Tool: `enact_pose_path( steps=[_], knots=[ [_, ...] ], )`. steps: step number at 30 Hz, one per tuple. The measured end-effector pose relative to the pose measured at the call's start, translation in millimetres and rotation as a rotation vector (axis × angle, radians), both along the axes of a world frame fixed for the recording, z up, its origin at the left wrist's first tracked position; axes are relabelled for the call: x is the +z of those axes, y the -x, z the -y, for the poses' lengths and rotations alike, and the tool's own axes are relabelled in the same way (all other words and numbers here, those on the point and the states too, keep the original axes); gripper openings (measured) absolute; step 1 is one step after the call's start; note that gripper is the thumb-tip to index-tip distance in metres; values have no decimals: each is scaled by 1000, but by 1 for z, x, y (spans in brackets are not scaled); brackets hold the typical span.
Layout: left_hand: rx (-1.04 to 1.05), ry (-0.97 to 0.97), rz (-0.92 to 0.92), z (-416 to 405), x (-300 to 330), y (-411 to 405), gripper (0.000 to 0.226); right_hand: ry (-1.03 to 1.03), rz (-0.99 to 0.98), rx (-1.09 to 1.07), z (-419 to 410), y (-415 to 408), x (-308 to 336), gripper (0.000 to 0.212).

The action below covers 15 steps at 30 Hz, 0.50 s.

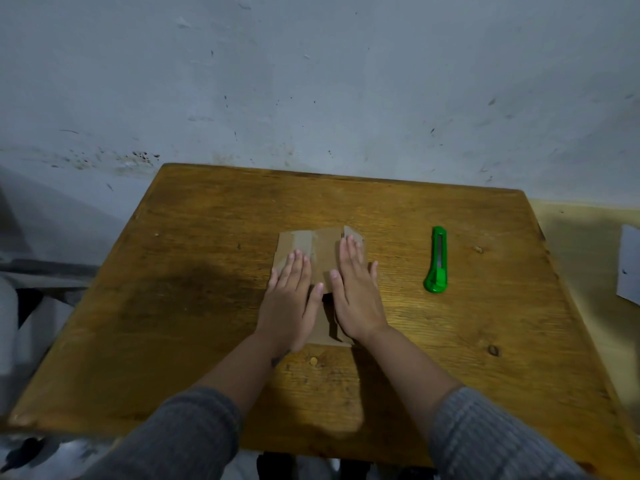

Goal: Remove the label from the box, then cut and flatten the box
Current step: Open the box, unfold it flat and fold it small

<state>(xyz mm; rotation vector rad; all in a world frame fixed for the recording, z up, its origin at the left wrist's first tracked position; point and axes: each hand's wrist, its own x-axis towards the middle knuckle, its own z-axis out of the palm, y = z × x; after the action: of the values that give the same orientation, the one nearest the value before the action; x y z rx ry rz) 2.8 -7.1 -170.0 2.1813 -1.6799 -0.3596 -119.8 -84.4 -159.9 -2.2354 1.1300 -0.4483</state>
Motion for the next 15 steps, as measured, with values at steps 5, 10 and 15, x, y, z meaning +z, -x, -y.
enact_pose_path(
  steps=[5, 10, 15],
  knots=[
    [-16, 10, -56, 1, 0, -2, 81, 50, -109, 43, 2, 0, 6, 54],
    [-58, 51, -88, 4, -1, -17, 76, 47, -135, 31, 1, -1, 6, 55],
    [-151, 80, -96, 2, -3, -30, 80, -38, -5, -13, -1, -2, 2, 55]
  ],
)
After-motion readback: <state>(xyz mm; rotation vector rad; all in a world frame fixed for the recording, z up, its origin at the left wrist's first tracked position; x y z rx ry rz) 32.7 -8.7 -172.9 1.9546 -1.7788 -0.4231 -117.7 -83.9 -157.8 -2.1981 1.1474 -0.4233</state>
